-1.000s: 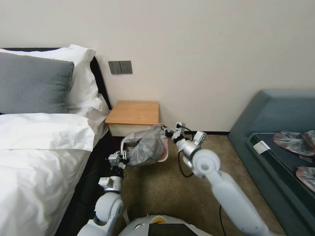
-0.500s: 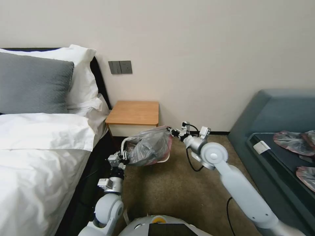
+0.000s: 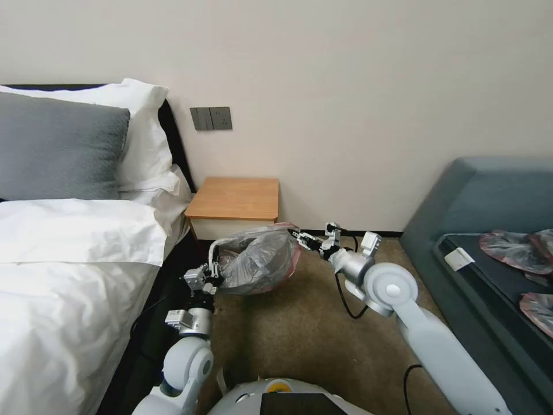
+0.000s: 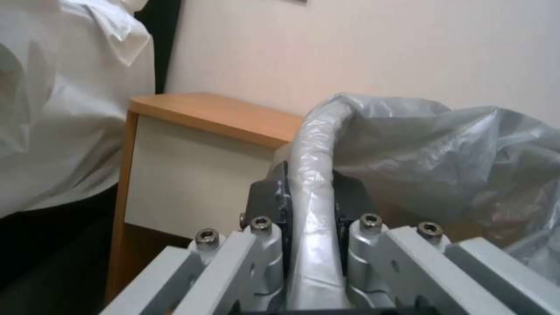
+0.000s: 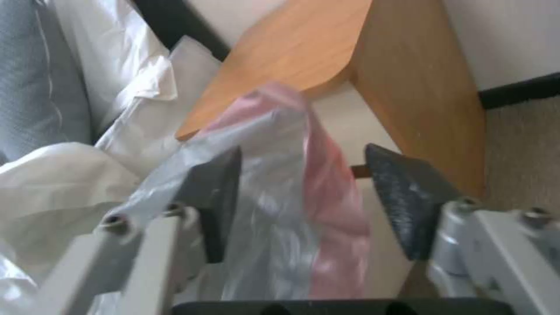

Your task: Pick up the garbage bag from the table and place it over the trash can.

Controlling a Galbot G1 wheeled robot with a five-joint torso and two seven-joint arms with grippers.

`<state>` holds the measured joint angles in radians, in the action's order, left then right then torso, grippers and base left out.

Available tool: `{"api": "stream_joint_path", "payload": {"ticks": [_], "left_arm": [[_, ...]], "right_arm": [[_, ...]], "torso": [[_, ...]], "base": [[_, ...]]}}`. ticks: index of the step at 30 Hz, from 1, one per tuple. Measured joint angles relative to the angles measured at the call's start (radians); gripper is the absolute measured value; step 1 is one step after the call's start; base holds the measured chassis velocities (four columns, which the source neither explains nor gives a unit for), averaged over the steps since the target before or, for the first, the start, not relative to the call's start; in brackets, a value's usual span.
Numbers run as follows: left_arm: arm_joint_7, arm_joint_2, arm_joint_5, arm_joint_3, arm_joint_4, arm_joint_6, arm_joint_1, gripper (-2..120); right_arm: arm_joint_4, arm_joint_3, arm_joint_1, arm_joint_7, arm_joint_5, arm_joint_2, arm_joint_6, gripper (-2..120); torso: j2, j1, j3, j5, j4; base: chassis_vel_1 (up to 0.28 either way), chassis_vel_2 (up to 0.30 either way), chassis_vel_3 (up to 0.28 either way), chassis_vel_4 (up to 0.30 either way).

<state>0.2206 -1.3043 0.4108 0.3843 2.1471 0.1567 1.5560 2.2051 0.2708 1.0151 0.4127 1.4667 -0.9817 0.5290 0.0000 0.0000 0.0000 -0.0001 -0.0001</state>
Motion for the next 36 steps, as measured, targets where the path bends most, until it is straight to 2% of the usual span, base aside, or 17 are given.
{"api": "stream_joint_path", "payload": {"ticks": [1, 3, 5, 10, 18, 22, 29, 36], "left_arm": [[0.0, 0.001, 0.012, 0.003, 0.001, -0.005, 0.0, 8], [0.002, 0.003, 0.024, 0.007, 0.005, -0.01, -0.001, 8], [0.005, 0.003, 0.03, 0.009, 0.006, -0.013, -0.001, 8], [0.026, 0.005, 0.073, 0.016, 0.014, -0.037, -0.008, 8], [0.075, 0.008, 0.149, 0.016, 0.035, -0.077, -0.03, 8], [0.1, 0.013, 0.205, 0.021, 0.058, -0.115, -0.047, 8], [0.117, 0.015, 0.248, 0.033, 0.075, -0.144, -0.055, 8], [0.132, 0.017, 0.282, 0.038, 0.092, -0.164, -0.054, 8]], "right_arm": [[0.014, 0.005, 0.021, 0.002, -0.005, -0.005, -0.011, 65], [0.042, 0.015, 0.05, 0.007, -0.017, -0.017, -0.029, 76], [0.062, 0.022, 0.066, 0.009, -0.022, -0.023, -0.037, 79], [0.159, 0.083, 0.182, 0.007, -0.043, -0.073, -0.068, 98], [0.201, 0.119, 0.351, -0.082, -0.123, -0.144, -0.131, 100], [0.208, 0.115, 0.434, -0.151, -0.164, -0.219, -0.161, 100], [0.215, 0.083, 0.52, -0.195, -0.194, -0.288, -0.145, 100], [0.191, 0.047, 0.544, -0.283, -0.237, -0.301, -0.117, 100]], "torso": [[0.0, 0.0, 0.0, 0.0, 0.0002], [0.0, 0.0, 0.0, 0.0001, 0.0003], [0.0, 0.0, 0.0, 0.0, 0.0003], [0.0, 0.0, 0.0, 0.0, 0.0001], [0.0, 0.0, 0.0, 0.0001, 0.0001], [0.0, 0.0, 0.0, 0.0, 0.0001], [0.0, 0.0, 0.0, 0.0, 0.0], [0.0, 0.0, 0.0, 0.0, 0.0002]], "base": [[0.0, 0.0, 0.0, 0.0], [0.0, 0.0, 0.0, 0.0], [0.0, 0.0, 0.0, 0.0], [0.0, 0.0, 0.0, 0.0], [0.0, 0.0, 0.0, 0.0], [0.0, 0.0, 0.0, 0.0], [0.0, 0.0, 0.0, 0.0], [0.0, 0.0, 0.0, 0.0]]}}
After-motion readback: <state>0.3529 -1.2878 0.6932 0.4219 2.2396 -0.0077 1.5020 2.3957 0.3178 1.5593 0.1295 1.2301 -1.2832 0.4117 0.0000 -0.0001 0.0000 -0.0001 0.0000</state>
